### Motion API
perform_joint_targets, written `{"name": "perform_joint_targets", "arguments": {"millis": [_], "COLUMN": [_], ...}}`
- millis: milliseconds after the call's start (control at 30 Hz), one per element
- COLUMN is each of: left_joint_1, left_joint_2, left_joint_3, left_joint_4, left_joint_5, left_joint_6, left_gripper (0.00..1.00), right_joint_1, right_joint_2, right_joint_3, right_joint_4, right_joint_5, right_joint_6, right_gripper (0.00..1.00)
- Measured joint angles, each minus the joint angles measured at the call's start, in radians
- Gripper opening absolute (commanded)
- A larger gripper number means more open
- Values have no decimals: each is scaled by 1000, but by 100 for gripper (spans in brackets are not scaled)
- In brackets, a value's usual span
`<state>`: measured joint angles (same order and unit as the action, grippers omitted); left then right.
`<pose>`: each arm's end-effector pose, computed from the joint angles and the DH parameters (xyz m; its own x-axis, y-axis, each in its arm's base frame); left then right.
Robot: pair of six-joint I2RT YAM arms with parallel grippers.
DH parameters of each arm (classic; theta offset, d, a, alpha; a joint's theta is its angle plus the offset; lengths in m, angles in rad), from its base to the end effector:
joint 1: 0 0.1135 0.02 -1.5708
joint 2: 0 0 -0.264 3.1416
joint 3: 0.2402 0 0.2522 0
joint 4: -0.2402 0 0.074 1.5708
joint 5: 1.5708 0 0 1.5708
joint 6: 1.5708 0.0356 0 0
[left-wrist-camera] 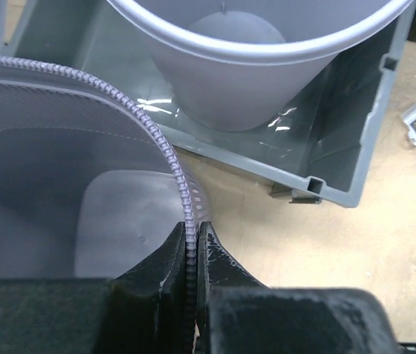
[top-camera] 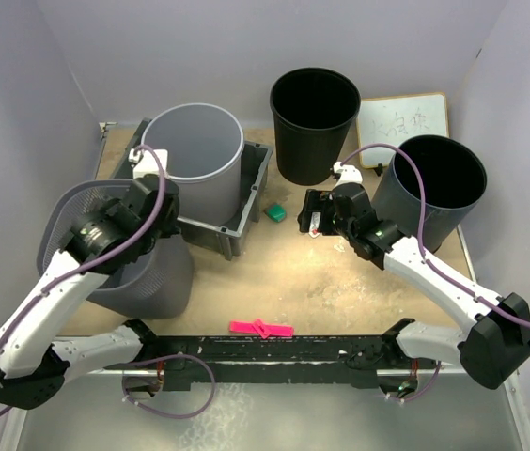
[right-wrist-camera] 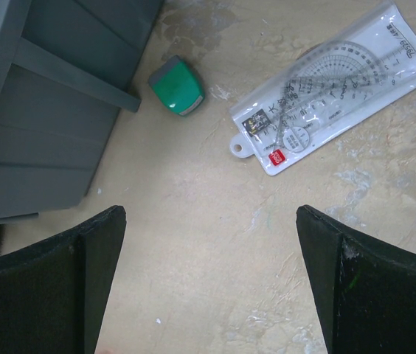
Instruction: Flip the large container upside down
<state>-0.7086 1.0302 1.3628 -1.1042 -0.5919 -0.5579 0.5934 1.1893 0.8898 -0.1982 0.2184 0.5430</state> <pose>0.1422 -0.0957 0.4043 -0.5743 -0.0864 -0.8141 -0.0797 0.9956 -0.0494 0.2273 0.1440 0.2917 -0.5394 0.2447 -0.8057 -0.1277 0.9220 0.3655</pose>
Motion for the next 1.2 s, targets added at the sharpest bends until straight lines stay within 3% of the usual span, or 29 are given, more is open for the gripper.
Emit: {"name": "perform_joint_targets", "arguments": {"millis": [233,333,567,767,1000,1200], "left_joint_1": [0,-1,-1,-2,-4,-5], "left_joint_2": [8,4,-30,-43,-53,-46], "left_joint_3": [333,399,299,99,44,26], "left_joint_4": [-156,-184,-161,95,207,278], "left_joint_5": [129,216,407,528,460,251], "left_joint_6": [27,40,60,18,18,27], "left_gripper": [0,0,0,0,0,0], "right_joint_1": [0,0,0,0,0,0], "right_joint_2": [0,1,13,13,8,6], "right_joint_3": [0,0,0,-10,-25,-58], "right_joint_4": [-2,-2,-2,2,2,45], "right_joint_5": [0,0,-2,-31,-60,-117], "right_joint_6": [-1,-1,0,0,2,14], "right_gripper": [100,100,100,100,100,100]}}
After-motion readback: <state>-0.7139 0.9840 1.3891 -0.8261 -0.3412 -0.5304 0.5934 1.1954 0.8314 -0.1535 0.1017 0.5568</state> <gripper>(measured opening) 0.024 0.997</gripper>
